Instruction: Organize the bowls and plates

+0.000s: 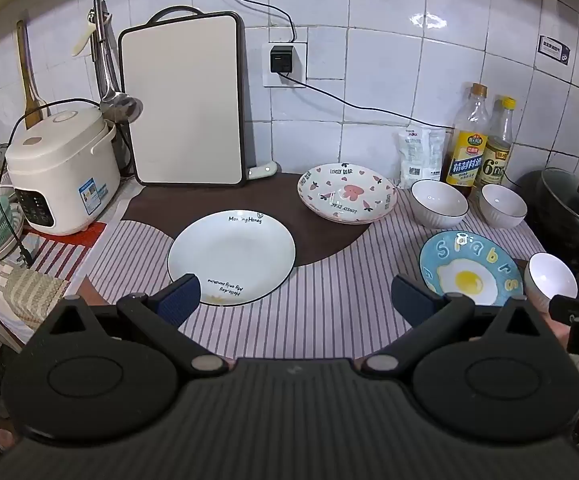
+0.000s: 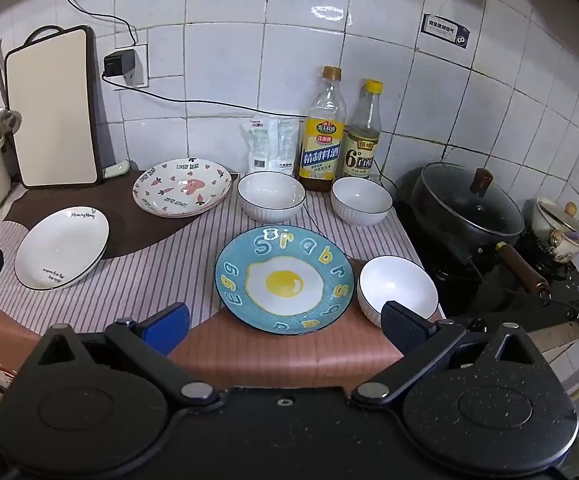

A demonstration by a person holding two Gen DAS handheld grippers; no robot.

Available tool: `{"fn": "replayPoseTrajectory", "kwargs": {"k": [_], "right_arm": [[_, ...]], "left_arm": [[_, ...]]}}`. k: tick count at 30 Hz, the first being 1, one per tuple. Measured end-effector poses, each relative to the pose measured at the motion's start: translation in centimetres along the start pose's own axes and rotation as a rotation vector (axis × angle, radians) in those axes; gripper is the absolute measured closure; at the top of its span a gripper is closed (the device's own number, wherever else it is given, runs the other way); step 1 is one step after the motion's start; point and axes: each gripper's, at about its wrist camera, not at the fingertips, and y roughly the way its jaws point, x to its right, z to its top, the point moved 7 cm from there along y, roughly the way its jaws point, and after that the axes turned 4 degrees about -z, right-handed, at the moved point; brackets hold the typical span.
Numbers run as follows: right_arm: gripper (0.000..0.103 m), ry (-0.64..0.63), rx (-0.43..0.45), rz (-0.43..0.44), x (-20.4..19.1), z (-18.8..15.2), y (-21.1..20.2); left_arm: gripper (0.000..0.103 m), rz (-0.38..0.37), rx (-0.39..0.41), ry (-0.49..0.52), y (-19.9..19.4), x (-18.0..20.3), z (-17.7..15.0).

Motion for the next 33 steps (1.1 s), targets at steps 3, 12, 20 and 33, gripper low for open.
{"fn": "replayPoseTrajectory", "kwargs": {"k": [3,12,20,33], "right_arm": [[0.0,0.004,0.002,0.003,-0.02,0.02,-0.1],[0.0,-0.003,0.003,-0.003,0.01,-0.18,-0.16],[0.0,-0.013,0.004,-0.013,-0.18,0.02,-0.23],[0.0,-0.034,0.039,-0.006,-0.35,-0.08,-0.48]], "left_arm": [[0.0,0.005,0.0,0.005,0.01,-0.03,0.0],[0.0,0.016,0.007,-0.007,0.36,-0.12,-0.04],[0.0,0.011,0.036,-0.012,-0.13,-0.13,-0.21],[0.0,0.01,0.042,-0.007,0.23,0.18,-0.56]]}}
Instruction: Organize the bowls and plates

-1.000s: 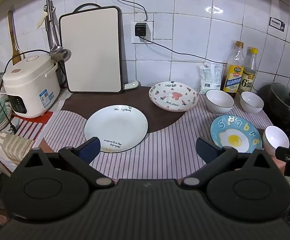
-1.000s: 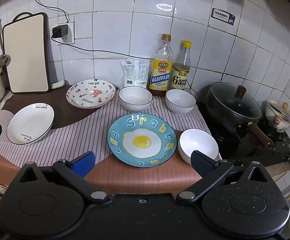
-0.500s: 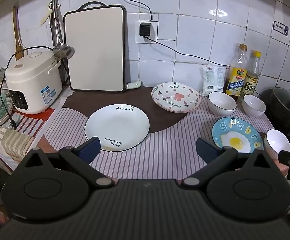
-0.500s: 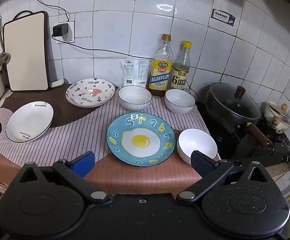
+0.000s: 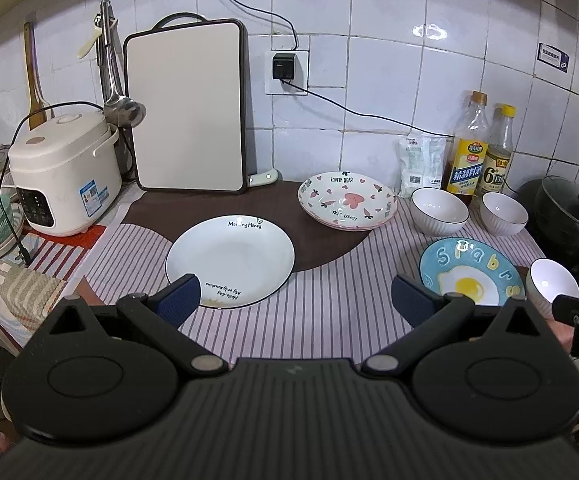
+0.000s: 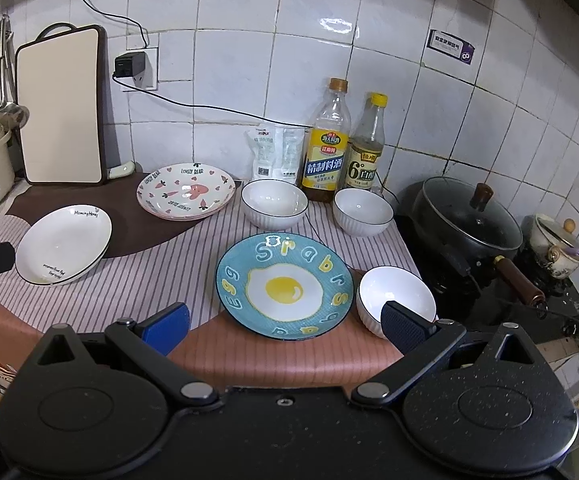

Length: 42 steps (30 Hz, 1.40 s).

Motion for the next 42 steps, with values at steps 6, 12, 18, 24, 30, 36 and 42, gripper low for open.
{"fn": "replayPoseTrajectory", "kwargs": {"k": [6,12,18,24,30,36,42], "right_arm": [[0.0,0.003,-0.006,-0.006,0.1,-0.1,0.2],[0.0,0.001,-0.009,-0.012,0.1,-0.3,0.5],[0.0,-0.001,-0.009,-0.012,0.1,-0.4,0.5],[0.0,-0.004,-0.014,-0.015,0.1,-0.6,0.7],[0.0,-0.006,-0.02,-0.021,0.1,-0.7,1.0],[0.0,-0.013,0.011,0.003,-0.2,-0.6,0.8],[0.0,-0.007,0.113,0.133,-2.1,0.6,0.0]], "left_arm": [[0.0,-0.013,-0.014,0.0,0.3,0.0,-0.4],[0.0,-0.019,-0.011,0.012,0.3,0.2,-0.5],[0.0,-0.02,-0.011,0.012,0.3,0.1,-0.5],[0.0,-0.027,-0.022,0.004,0.5,0.2,-0.8],[0.0,-0.031,-0.034,0.001,0.8,0.2,-0.9],[0.0,-0.049,-0.037,-0.016,0.9,-0.1,-0.9],[0.0,-0.077,-0.019,-0.053,1.1,-1.9,0.4]]}}
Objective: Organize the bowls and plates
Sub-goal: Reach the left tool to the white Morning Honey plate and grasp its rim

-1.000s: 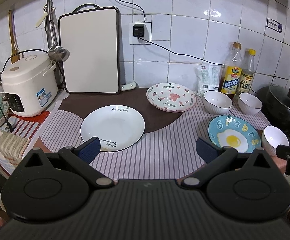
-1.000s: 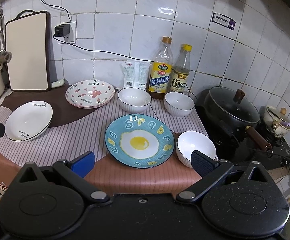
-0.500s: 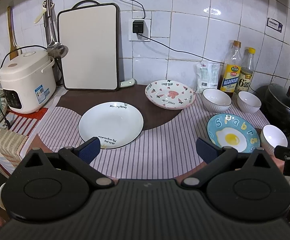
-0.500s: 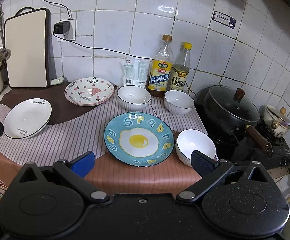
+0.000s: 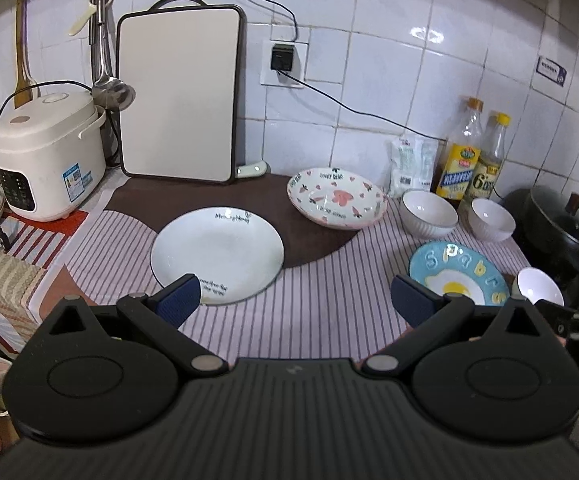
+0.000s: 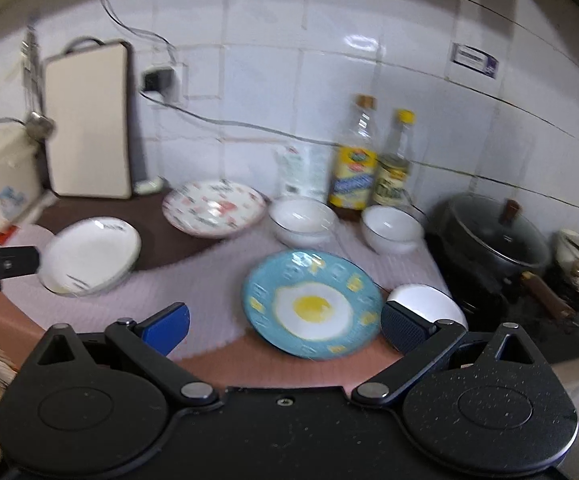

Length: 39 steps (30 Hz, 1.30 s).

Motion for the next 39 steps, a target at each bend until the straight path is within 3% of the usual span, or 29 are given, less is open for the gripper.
{"fn": "replayPoseTrajectory", "kwargs": {"k": [5,11,14,21,24,25,29,31,35,39], "right_arm": [[0.0,0.001,0.132,0.192,-3.0,1.3,0.9],[0.0,-0.063,0.151,0.314,-8.2,3.1,4.8],[0.001,-0.07,0.174,0.428,-10.9,3.1,6.7],[0.003,-0.025,0.077,0.489,-16.1,2.0,15.1],[0.006,-0.003,0.003,0.479,-17.7,0.8,19.1],[0.012,0.006,-0.011,0.479,-18.1,0.5,20.2],[0.019,0.046,-0.067,0.497,-19.9,-0.6,23.7],[0.024,0.066,-0.095,0.507,-20.4,-1.0,25.0],[0.035,0.106,-0.132,0.506,-20.7,-1.3,26.7],[0.064,0.16,-0.177,0.518,-20.6,-1.6,28.1]], "left_arm": [[0.0,0.001,0.023,-0.03,0.8,-3.4,2.0],[0.0,-0.005,0.006,-0.027,3.3,-7.6,3.4],[0.0,0.049,-0.021,-0.018,5.4,-10.0,3.8],[0.004,0.081,-0.127,-0.089,12.8,-16.1,2.7],[0.012,0.092,-0.158,-0.118,16.2,-18.7,1.5],[0.015,0.098,-0.169,-0.133,17.4,-19.6,1.1],[0.026,0.109,-0.223,-0.202,21.2,-22.6,-0.6],[0.027,0.093,-0.244,-0.213,22.5,-23.3,-1.4],[0.039,0.052,-0.278,-0.214,24.2,-23.4,-2.4],[0.057,0.046,-0.269,-0.186,24.7,-22.8,-2.4]]}}
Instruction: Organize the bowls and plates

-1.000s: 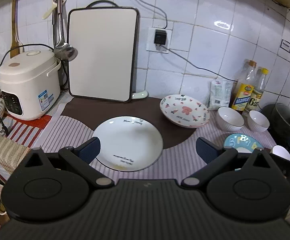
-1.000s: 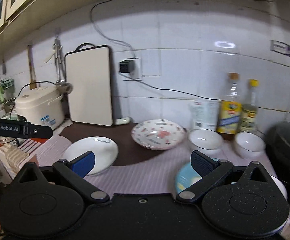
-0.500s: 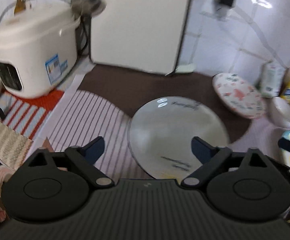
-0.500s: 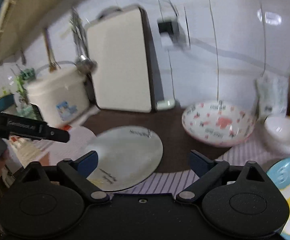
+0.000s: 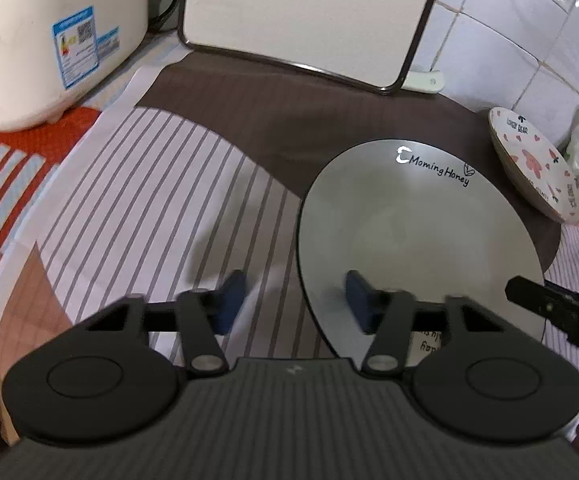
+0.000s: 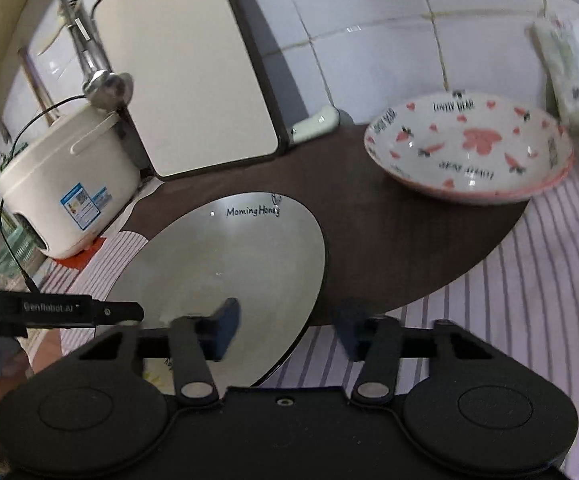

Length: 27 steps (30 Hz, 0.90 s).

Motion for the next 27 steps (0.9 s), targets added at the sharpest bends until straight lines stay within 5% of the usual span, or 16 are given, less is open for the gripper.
{"fn": "replayPoseTrajectory", "kwargs": {"k": [3,15,27], "right_arm": [[0.084,0.012,-0.019,-0.009,0.5,-0.3,0.6],[0.086,0.086,-0.038,0.034,1.6,0.2,-0.4],[0.086,0.104,0.037,-0.038,5.8,-0.2,-10.1]], "left_arm": [[0.068,-0.032,0.001,-0.008,0.1,0.4,0.0],[0.075,-0.02,-0.006,-0.015,-0.2,2.4,-0.1],[0.075,-0.135,-0.021,0.079,-3.9,10.2,-2.6]]}}
